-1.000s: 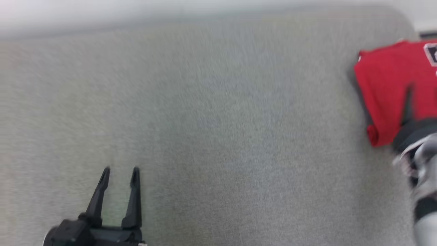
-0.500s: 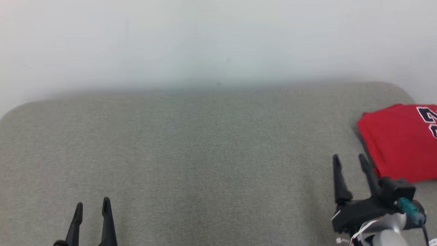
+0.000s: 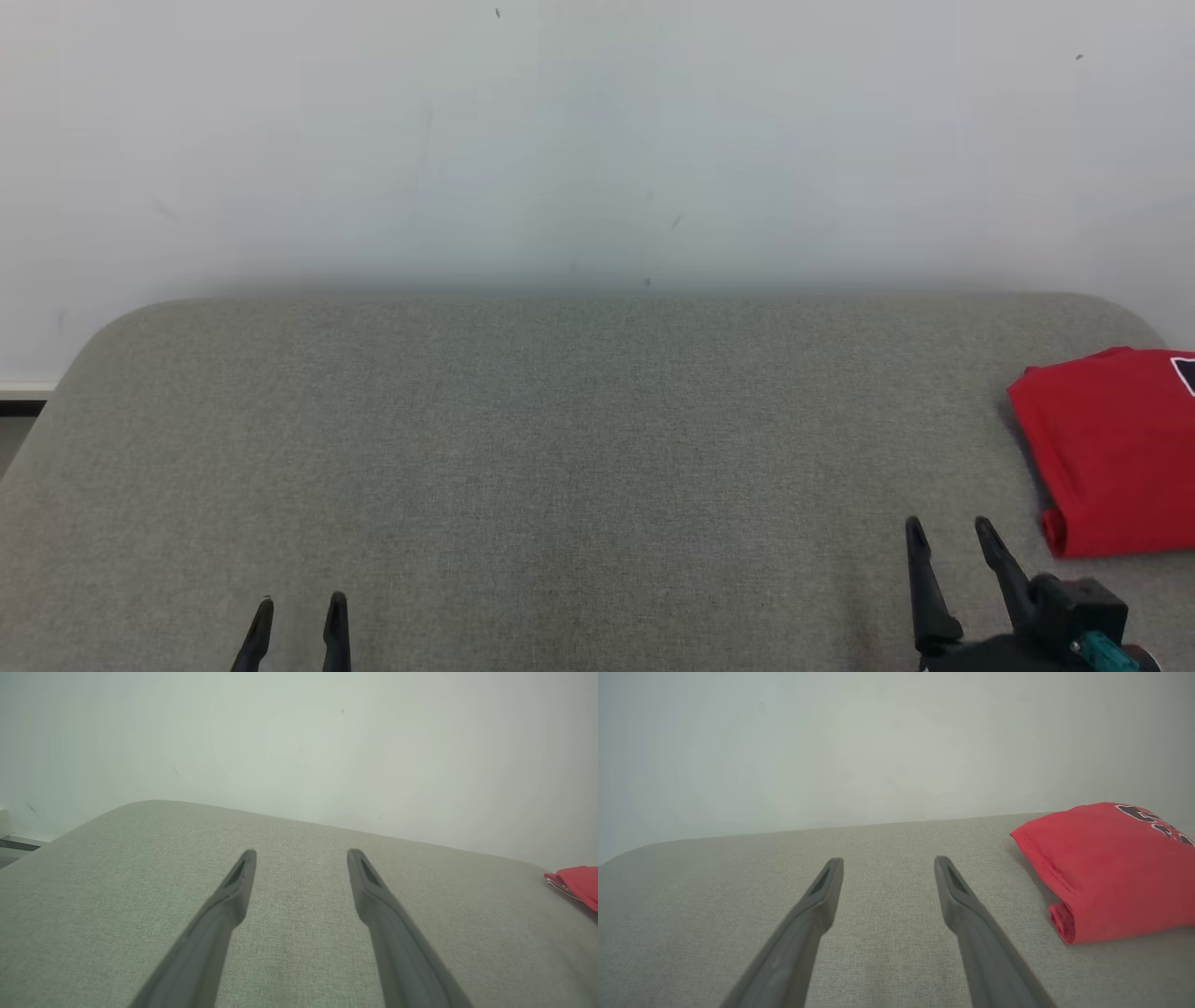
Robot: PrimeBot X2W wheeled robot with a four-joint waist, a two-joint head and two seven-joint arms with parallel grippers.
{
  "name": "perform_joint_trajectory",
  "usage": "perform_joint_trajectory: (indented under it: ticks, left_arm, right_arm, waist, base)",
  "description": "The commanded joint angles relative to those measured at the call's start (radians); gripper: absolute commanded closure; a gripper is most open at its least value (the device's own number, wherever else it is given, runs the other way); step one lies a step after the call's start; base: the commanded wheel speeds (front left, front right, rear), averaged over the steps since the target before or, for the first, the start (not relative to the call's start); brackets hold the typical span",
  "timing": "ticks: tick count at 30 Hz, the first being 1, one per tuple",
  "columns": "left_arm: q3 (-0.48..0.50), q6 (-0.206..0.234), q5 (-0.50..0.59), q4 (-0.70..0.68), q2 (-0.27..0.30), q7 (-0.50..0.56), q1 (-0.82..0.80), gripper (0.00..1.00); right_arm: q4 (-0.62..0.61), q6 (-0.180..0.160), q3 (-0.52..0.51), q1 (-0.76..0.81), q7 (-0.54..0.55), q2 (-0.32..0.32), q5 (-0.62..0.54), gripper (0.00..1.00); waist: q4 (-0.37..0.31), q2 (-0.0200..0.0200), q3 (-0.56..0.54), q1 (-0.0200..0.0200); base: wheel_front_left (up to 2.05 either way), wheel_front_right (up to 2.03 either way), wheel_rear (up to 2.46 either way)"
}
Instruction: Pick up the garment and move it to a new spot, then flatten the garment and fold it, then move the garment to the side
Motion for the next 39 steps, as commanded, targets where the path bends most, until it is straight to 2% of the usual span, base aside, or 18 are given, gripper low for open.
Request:
perform_joint_trajectory:
  ticks: [1, 16, 39]
  left_arm:
    - [0.000, -0.001, -0.002, 0.000, 0.004, -0.003, 0.014, 0.00]
    - [0.006, -0.001, 0.000, 0.004, 0.001, -0.003, 0.012, 0.00]
    - [-0.016, 0.000, -0.017, 0.021, 0.006, -0.003, -0.008, 0.00]
  right_arm:
    - [-0.002, 0.000, -0.003, 0.012, -0.006, 0.002, -0.004, 0.00]
    - [-0.022, 0.000, -0.009, 0.053, -0.005, 0.004, 0.012, 0.00]
    - [0.000, 0.000, -0.006, 0.060, 0.002, 0.004, 0.002, 0.00]
  waist:
    - [-0.001, 0.0001, -0.001, 0.0001]
    - [-0.034, 0.0001, 0.004, 0.0001]
    - [-0.024, 0.0001, 0.010, 0.0001]
  base:
    - [0.00, 0.00, 0.00]
    - [0.00, 0.00, 0.00]
    - [0.00, 0.00, 0.00]
